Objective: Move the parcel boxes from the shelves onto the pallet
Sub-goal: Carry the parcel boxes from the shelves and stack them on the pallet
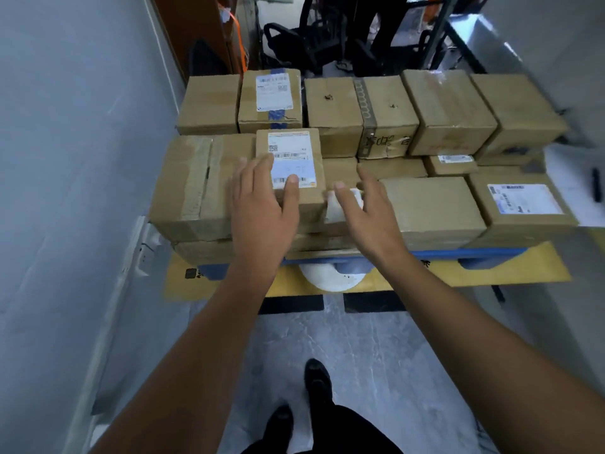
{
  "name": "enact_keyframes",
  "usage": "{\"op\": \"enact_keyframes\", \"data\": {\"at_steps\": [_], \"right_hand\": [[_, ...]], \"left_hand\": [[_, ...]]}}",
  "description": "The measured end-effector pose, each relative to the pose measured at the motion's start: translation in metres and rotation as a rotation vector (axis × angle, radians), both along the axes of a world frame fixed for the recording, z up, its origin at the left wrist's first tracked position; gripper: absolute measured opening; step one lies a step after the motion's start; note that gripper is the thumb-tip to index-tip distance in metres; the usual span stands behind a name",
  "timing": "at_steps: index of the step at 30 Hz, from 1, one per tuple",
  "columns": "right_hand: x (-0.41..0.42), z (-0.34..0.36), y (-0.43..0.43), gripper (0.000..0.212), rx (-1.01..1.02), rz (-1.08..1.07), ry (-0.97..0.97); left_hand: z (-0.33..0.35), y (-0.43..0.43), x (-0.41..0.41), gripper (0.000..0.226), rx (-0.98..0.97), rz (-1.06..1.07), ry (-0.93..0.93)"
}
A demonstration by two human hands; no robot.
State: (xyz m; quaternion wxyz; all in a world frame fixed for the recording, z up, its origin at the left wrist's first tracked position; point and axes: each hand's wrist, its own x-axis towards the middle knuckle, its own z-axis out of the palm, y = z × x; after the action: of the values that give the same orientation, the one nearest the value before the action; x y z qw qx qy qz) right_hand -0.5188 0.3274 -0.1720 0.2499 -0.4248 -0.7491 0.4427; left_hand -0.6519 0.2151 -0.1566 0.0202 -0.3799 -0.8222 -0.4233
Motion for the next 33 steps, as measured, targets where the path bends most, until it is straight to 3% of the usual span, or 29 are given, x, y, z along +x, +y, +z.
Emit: {"op": "enact_keyframes", "data": {"at_steps": [4,8,14,20,33], "right_hand": [[0.078,-0.002,-0.021,0.077,0.088,-0.206,-0.059],[0.175,-0.016,-0.067,0.079,0.098,-0.426,-0.162],[0.325,-0.025,-0.165,0.074,0.069,-0.796,-0.337],[0.451,-0.02,-0.287,0.069,0.001,-1.145,-0.377],[0.712,-0.002,-0.584,0.069,-0.073,-1.657,-0.356]], "left_hand": [[0.0,0.001,0.047,0.047,0.144,-0.232,0.074],[-0.017,-0.005,0.119,0.044,0.184,-0.479,0.013],[-0.037,-0.028,0.255,0.045,0.039,-0.921,-0.106],[-0.029,-0.078,0.402,0.053,-0.12,-1.339,-0.059],[-0.018,-0.297,0.742,0.06,-0.221,-1.873,0.104]]}}
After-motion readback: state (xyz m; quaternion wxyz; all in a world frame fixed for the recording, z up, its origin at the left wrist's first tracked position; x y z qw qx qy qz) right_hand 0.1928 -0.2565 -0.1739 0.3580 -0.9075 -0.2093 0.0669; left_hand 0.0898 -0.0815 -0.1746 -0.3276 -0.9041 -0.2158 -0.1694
